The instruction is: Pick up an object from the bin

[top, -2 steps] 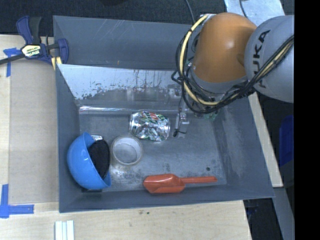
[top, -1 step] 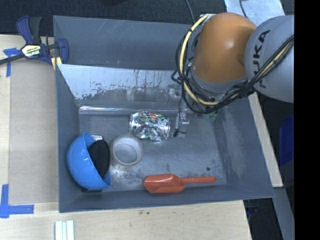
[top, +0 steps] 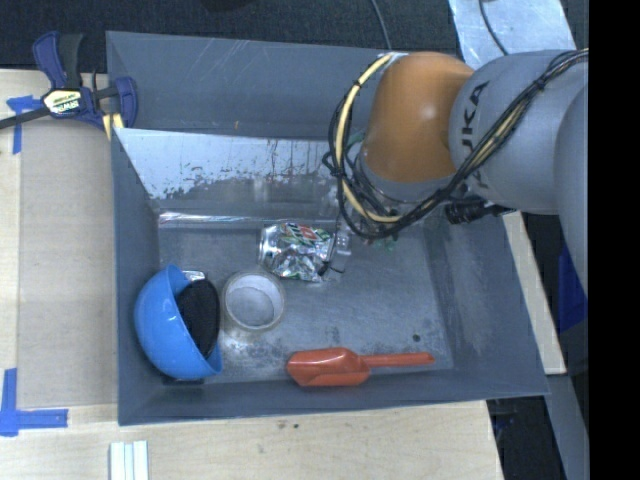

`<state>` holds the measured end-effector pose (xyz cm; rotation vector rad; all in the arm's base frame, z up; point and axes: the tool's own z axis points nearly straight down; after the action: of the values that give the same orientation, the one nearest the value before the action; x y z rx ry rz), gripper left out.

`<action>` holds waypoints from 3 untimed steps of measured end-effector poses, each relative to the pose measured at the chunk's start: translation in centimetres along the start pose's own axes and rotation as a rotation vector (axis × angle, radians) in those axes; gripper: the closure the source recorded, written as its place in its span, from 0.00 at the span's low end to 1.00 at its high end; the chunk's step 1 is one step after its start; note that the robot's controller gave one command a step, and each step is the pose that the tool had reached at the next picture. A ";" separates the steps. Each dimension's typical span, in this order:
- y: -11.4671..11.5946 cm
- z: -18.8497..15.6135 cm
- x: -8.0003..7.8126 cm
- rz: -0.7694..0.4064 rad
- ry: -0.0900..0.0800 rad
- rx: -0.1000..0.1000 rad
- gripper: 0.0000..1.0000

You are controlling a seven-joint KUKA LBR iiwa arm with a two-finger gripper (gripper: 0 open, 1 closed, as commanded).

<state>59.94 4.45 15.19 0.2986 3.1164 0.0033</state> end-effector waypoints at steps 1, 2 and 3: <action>-0.3 1.8 1.6 -0.159 0.007 0.002 0.00; 0.3 2.4 1.0 -0.108 0.000 0.000 0.00; -0.4 2.6 3.4 -0.137 0.002 0.001 0.00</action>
Offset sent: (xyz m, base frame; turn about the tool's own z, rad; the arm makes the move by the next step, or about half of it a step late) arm 0.0051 0.0193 -0.0538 0.0553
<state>56.55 4.75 12.53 0.0844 3.1319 0.0007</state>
